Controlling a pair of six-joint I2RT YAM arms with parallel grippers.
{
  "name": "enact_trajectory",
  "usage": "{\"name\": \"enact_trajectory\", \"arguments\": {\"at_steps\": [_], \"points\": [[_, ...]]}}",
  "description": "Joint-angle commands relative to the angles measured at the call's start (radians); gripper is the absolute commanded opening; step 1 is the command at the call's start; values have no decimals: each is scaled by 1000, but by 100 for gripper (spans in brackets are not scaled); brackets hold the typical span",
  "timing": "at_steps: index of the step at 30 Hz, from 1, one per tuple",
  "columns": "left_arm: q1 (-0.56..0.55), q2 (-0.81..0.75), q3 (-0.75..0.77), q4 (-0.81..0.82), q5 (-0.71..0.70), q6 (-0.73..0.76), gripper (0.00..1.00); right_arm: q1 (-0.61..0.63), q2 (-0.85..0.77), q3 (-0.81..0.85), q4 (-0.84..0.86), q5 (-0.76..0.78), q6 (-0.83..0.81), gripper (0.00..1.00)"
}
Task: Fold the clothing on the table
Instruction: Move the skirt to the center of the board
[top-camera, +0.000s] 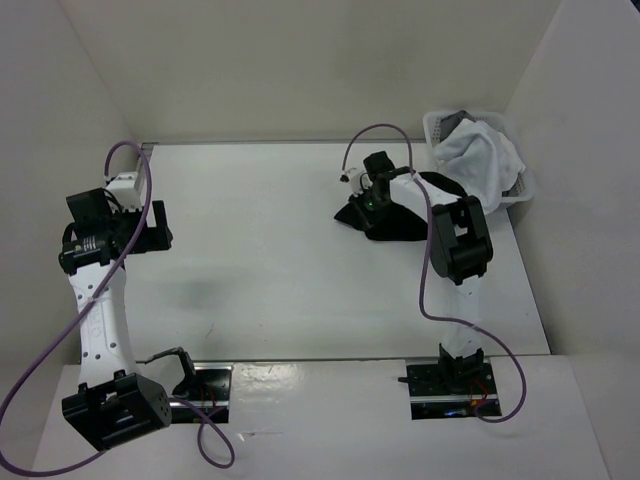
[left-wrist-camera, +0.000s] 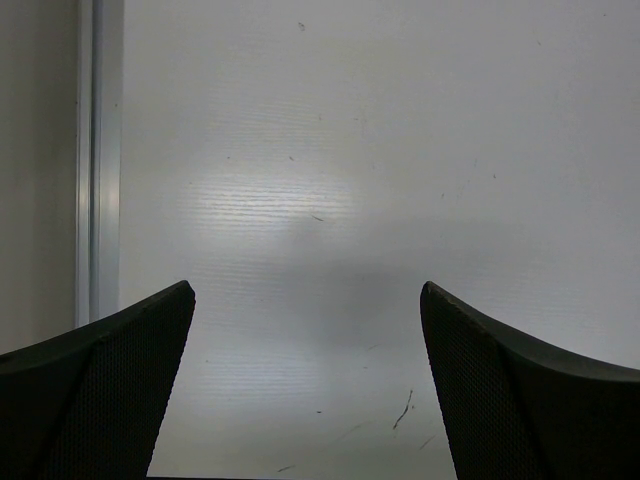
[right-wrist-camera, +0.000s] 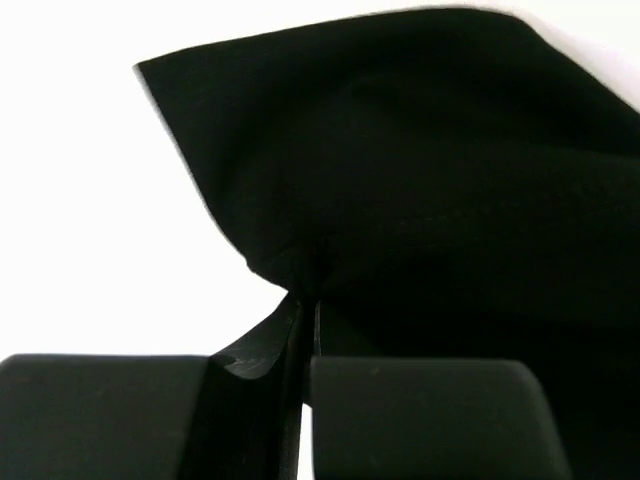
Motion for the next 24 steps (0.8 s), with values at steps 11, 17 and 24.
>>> {"name": "enact_trajectory", "arguments": {"at_steps": [11, 17, 24], "points": [[5, 3, 1, 4, 27, 23, 99, 202, -78, 607, -302, -342, 62, 0], [5, 3, 1, 4, 36, 23, 99, 318, -67, 927, -489, -525, 11, 0], [5, 3, 1, 4, 45, 33, 99, 316, -82, 928, -500, -524, -7, 0]]}}
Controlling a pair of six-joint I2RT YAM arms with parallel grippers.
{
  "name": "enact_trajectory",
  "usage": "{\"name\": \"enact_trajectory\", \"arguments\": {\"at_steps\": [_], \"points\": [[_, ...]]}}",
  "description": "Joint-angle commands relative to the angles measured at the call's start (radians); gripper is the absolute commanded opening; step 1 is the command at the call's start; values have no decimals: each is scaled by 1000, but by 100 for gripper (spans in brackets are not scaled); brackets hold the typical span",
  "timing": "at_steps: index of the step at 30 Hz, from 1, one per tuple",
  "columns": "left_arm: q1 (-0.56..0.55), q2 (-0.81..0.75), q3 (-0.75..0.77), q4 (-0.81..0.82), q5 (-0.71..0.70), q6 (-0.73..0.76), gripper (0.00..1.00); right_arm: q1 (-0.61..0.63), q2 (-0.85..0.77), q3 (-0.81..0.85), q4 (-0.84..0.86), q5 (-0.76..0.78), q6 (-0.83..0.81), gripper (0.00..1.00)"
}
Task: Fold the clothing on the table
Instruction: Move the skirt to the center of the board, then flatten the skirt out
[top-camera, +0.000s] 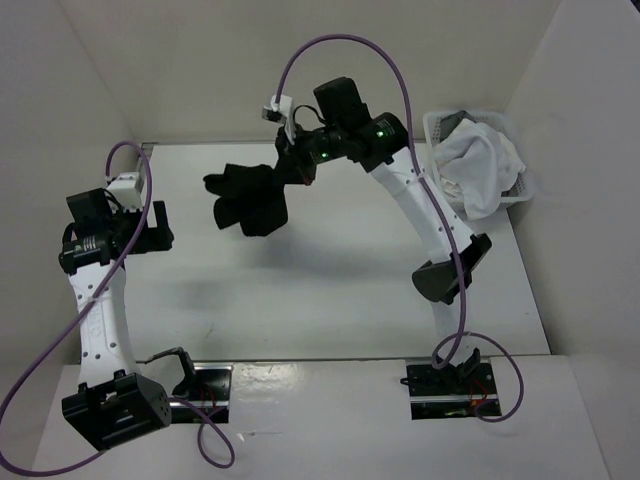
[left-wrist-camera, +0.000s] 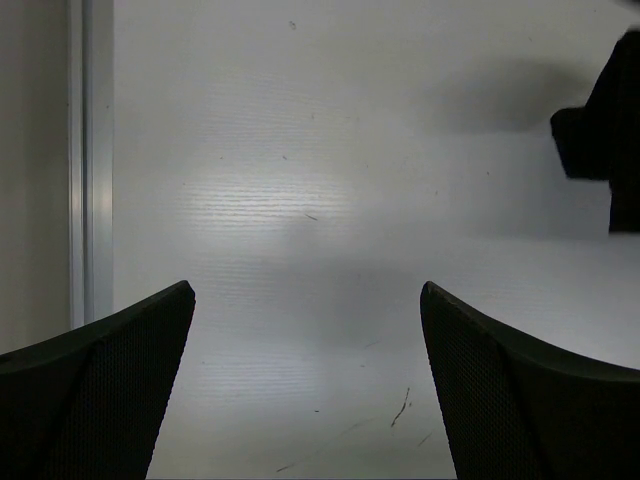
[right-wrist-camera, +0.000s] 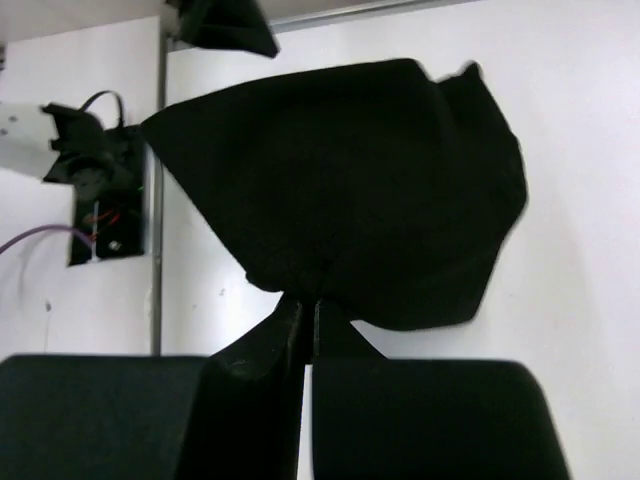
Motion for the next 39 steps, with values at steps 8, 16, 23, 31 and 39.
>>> {"name": "enact_trajectory", "arguments": {"at_steps": [8, 16, 23, 31, 39], "points": [[5, 2, 1, -1, 49, 28, 99, -369, -91, -657, 199, 95, 42, 30], [5, 45, 1, -10, 101, 55, 99, -503, -97, -931, 394, 491, 144, 82], [-47, 65, 19, -28, 135, 97, 93, -376, -261, -969, 394, 450, 56, 82], [-58, 56, 10, -28, 125, 97, 97, -273, -272, -1047, 405, 494, -10, 82], [-134, 46, 36, -39, 108, 124, 99, -273, -272, -1105, 439, 563, -34, 82]]}}
